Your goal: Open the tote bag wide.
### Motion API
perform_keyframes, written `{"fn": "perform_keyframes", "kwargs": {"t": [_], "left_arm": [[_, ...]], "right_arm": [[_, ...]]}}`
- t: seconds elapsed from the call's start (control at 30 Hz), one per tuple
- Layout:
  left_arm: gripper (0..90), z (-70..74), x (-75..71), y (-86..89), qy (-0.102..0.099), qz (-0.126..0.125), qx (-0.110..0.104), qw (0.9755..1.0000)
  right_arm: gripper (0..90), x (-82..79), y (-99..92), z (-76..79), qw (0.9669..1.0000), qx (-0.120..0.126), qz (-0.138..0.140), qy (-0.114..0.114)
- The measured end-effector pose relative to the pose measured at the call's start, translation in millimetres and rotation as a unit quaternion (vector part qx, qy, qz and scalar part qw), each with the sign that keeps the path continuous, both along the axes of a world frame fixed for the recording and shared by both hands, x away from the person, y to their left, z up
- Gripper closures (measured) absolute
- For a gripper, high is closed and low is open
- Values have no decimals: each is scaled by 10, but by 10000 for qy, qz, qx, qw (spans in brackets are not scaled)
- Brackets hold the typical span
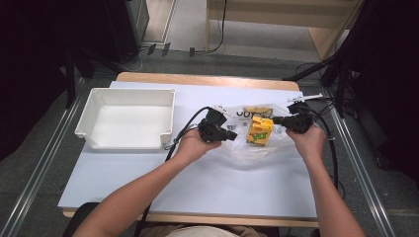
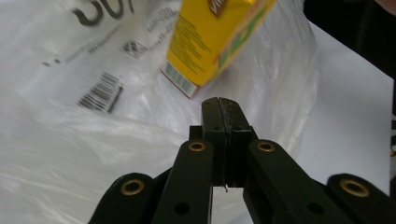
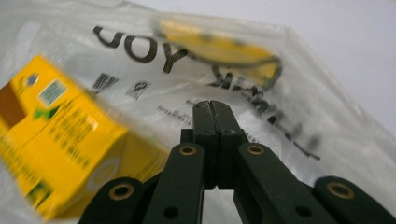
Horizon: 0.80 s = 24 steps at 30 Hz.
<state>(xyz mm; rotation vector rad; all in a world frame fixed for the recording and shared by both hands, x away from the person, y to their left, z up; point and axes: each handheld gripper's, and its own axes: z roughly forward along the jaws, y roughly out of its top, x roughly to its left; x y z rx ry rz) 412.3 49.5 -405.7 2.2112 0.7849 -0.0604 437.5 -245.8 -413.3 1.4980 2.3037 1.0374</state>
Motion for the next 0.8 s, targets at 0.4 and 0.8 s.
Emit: {"fn": "perform_keyframes", "kwargs": {"t": [0.4, 0.8], "left_arm": [[900, 23, 557, -146, -46, 277, 28, 9996], [900, -356, 728, -214, 132, 421, 259, 9987]], "right_arm": [[900, -359, -37, -151, 9998, 21, 137, 158], [900, -577, -76, -499, 9982, -12, 265, 529]]}}
